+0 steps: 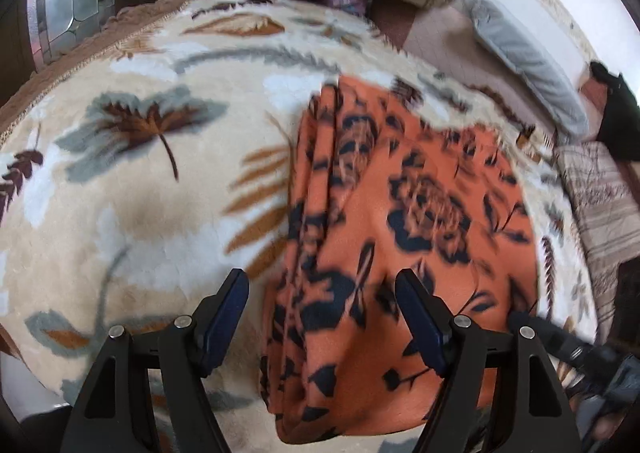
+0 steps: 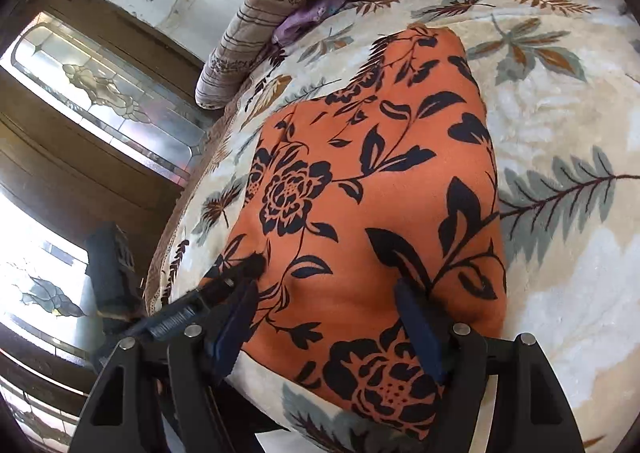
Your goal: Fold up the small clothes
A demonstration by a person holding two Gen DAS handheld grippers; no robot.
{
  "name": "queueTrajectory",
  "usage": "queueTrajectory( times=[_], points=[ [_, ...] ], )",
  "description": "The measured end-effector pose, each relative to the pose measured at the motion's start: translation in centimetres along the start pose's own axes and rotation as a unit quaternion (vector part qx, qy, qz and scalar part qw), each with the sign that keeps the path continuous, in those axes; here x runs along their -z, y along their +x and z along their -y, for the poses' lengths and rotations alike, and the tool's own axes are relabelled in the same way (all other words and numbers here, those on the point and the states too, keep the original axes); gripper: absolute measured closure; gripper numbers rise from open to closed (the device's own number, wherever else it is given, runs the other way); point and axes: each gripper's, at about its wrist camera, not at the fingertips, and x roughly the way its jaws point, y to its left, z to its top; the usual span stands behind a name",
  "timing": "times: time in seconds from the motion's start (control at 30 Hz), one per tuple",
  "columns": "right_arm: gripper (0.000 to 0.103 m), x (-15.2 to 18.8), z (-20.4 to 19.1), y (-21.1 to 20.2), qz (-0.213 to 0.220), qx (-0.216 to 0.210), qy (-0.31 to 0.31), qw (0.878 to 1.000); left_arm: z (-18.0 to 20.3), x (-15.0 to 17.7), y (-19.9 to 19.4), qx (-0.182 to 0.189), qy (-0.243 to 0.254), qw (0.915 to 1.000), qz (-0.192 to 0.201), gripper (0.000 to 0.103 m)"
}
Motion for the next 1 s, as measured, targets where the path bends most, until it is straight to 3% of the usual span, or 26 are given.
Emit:
queueTrajectory(
  times=[0.13, 0.3, 0.37, 0.47, 0.63, 0.83, 1.0],
  points=[
    [0.028, 0.2, 0.6, 0.2, 0.004, -0.011, 0.000, 1.000, -0.3, -2.9, 0.4, 0.056, -0.016, 0.9982, -0.014, 0.026],
    [0.028, 1.1, 0.5, -0.8, 0.008, -0.016, -0.008, 1.000, -0.4, -7.3, 4.0, 0.058, -0.023, 0.9961, -0.063, 0.031],
    [0.028, 1.1, 0.9, -1.0, 0.009, -0.027, 0.000, 1.000, -0.6, -8.4, 5.3, 0.049, -0.030, 0.9951, -0.081, 0.059],
    [0.028, 1.3, 1.4, -1.1, 0.008, -0.040, 0.007, 0.999, -1.7, -9.1, 7.6, 0.055, -0.051, 0.9912, -0.109, 0.069],
    [0.028, 1.3, 1.7, -1.1, 0.003, -0.050, 0.008, 0.999, -3.5, -8.4, 7.5, 0.071, -0.098, 0.9877, -0.098, 0.068],
    [0.028, 1.3, 2.0, -1.4, 0.003, -0.055, 0.021, 0.998, -0.9, -6.8, 3.1, 0.017, -0.030, 0.9978, -0.057, 0.061],
    [0.028, 1.2, 1.8, -1.7, 0.003, -0.052, 0.025, 0.998, 0.0, -2.9, -0.8, -0.018, 0.016, 0.9993, -0.029, 0.060]
  ],
)
